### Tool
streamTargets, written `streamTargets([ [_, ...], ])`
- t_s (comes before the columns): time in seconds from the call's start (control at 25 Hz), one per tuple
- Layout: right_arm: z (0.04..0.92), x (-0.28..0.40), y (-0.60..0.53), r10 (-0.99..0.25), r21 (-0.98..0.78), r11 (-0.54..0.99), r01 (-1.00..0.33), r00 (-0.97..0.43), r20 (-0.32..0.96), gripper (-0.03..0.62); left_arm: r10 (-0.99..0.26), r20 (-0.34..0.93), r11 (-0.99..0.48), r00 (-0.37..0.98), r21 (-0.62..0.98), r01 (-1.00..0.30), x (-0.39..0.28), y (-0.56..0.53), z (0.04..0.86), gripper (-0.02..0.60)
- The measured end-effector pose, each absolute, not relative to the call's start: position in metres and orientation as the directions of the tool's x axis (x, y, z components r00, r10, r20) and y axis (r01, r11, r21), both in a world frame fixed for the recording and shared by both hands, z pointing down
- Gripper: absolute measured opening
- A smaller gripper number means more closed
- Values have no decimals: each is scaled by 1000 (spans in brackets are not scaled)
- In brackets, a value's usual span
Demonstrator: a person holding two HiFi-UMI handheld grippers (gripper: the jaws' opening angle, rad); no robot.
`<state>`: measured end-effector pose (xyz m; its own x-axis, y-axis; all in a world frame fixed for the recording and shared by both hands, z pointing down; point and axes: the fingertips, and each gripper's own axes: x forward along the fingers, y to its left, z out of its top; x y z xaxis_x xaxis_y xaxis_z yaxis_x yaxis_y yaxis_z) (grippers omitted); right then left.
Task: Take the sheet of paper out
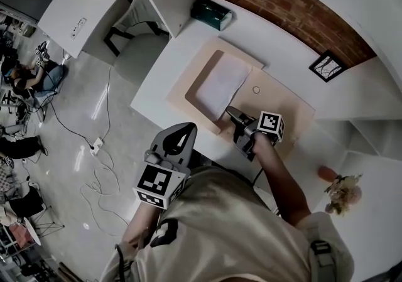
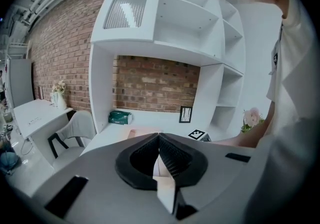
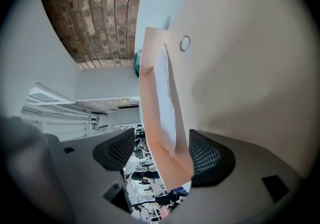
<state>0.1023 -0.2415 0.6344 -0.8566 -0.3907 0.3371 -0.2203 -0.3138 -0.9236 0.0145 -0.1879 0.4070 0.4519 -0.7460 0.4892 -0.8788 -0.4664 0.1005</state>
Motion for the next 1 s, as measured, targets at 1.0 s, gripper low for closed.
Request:
streamTargets([
  [1.0,624,52,-274,-504,-927,-209,-313,-777,376,328,-684,398,-562,611,247,-790,-88,-245,421,17],
])
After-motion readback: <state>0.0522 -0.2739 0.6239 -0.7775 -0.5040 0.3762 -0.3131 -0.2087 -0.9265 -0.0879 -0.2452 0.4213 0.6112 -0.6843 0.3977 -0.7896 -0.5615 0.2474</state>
